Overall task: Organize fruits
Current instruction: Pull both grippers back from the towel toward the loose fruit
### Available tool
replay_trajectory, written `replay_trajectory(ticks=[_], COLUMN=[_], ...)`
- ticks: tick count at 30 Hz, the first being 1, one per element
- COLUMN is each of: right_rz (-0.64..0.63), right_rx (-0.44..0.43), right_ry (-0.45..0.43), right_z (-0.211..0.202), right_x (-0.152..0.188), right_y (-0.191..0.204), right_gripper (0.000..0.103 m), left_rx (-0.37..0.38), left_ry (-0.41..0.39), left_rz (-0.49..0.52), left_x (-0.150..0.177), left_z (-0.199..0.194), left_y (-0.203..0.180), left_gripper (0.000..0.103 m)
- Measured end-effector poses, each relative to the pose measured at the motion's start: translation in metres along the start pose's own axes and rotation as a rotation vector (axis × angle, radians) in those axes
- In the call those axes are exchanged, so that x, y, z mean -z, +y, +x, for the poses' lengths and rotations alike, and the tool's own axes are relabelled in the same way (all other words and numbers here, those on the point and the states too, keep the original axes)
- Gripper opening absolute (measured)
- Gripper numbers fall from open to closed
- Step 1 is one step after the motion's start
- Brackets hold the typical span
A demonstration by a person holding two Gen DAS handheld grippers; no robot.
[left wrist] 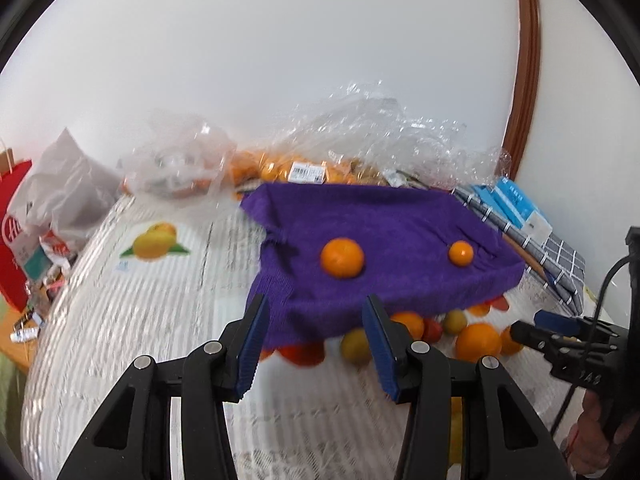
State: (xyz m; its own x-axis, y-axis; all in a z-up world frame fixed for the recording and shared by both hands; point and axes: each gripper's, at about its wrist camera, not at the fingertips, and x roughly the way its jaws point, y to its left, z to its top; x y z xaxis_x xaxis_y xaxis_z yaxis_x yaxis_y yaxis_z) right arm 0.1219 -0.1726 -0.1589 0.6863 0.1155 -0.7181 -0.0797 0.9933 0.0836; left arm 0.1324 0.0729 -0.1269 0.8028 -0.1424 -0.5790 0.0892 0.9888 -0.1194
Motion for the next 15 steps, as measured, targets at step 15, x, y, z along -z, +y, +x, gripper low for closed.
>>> replay_trajectory(ticks=[15], right_rz=[-0.006], right_rx=[-0.016], right_ry=[0.036], right_z=[0.008], right_x=[0.015], right_y=[0.005], right_gripper=[0.060], left_rx=[-0.043], left_ry=[0.068], left_rz=[-0.040], left_x=[0.016], left_z=[0.011], left_y=[0.010], left_gripper=[0.046])
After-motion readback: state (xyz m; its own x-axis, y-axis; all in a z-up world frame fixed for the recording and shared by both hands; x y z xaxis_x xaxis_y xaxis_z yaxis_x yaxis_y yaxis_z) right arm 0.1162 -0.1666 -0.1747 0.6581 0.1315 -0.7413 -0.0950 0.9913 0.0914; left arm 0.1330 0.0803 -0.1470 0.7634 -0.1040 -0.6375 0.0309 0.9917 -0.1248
